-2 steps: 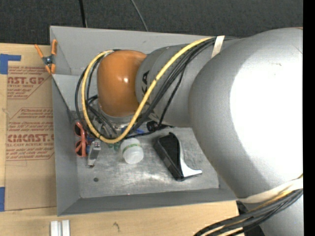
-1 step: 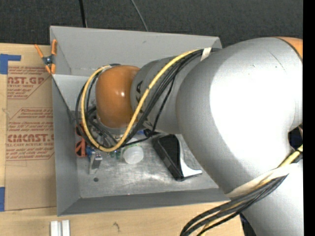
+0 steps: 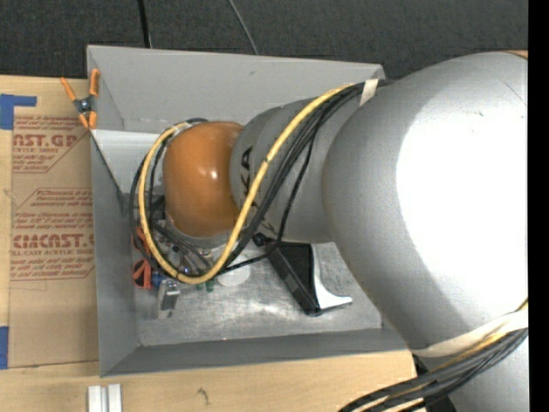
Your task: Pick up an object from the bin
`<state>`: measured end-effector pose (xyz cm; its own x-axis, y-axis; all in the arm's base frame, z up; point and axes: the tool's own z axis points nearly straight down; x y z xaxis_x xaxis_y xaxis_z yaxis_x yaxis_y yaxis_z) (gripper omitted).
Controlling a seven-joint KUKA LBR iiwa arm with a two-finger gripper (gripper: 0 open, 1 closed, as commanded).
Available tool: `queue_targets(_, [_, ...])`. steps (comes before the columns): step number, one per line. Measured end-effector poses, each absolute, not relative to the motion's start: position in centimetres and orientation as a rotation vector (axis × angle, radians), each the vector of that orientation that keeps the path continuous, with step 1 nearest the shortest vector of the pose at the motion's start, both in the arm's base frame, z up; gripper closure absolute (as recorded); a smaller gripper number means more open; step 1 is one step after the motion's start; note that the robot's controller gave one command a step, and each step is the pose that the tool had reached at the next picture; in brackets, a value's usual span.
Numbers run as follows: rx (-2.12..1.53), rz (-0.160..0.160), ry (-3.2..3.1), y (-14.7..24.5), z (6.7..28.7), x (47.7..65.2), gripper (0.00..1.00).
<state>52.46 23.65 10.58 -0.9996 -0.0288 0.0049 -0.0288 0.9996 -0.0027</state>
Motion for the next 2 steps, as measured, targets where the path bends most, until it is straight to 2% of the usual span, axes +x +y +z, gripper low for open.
queue_targets(1, [0.105,-0.007,-3.148,24.4,11.3,55.1,0.0])
queue_targets(2, [-0.188,-0.001,-3.108,25.0,8.0,56.9,1.0])
